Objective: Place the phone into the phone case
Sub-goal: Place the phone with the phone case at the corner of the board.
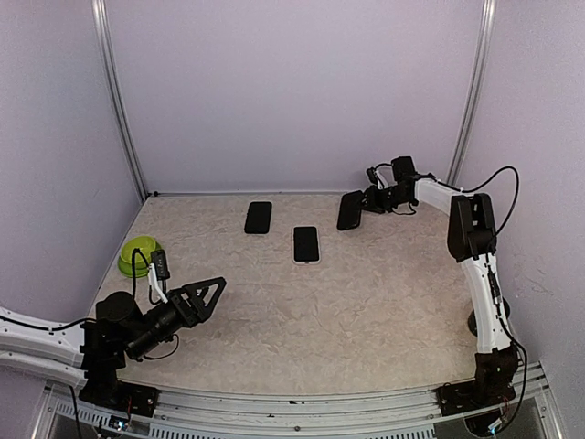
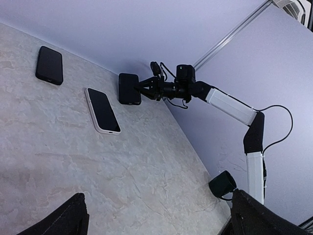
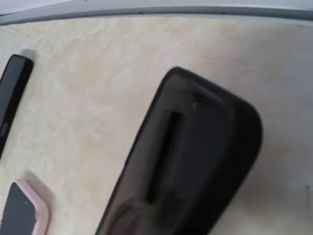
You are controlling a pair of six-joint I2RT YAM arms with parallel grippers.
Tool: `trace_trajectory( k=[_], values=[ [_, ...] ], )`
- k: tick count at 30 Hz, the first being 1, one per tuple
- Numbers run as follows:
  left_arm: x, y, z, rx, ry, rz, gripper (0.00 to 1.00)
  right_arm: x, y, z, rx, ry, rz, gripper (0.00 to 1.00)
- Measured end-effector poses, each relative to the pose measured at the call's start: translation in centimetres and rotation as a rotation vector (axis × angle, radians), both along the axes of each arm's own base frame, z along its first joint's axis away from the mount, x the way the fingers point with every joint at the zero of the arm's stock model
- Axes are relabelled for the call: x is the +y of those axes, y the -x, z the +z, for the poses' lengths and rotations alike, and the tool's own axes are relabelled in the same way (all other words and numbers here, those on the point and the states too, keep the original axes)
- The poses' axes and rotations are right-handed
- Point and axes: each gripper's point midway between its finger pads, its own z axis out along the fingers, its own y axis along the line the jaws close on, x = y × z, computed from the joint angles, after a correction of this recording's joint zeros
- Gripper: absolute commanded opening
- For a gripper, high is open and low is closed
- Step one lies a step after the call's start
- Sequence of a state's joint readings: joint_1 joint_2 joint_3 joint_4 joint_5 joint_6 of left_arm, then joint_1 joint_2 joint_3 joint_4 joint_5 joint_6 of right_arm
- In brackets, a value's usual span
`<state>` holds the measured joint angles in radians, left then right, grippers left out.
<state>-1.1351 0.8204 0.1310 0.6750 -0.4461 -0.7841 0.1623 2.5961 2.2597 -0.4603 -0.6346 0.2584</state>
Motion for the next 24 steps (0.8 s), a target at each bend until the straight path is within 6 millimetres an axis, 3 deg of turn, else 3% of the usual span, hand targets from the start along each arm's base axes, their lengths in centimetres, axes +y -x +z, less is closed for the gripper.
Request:
trace_trajectory(
  k=[6, 18, 24],
  values=[
    [0.0, 0.0, -0.3, 0.007, -0.007, 0.0, 0.99, -0.8, -0.4, -0.6, 0.006, -0.001, -0.018, 0.35],
    [-0.1, 0.0, -0.7, 0.026, -0.006, 0.001, 0.99, -1.0, -1.8, -0.4, -0.031, -0.02, -0.05, 0.35],
    [-0.1, -0.1, -0.9, 0.029, -0.012, 0.003, 0.99, -0.9, -2.1, -1.3, -0.024, -0.035, -0.057, 0.37]
  ],
)
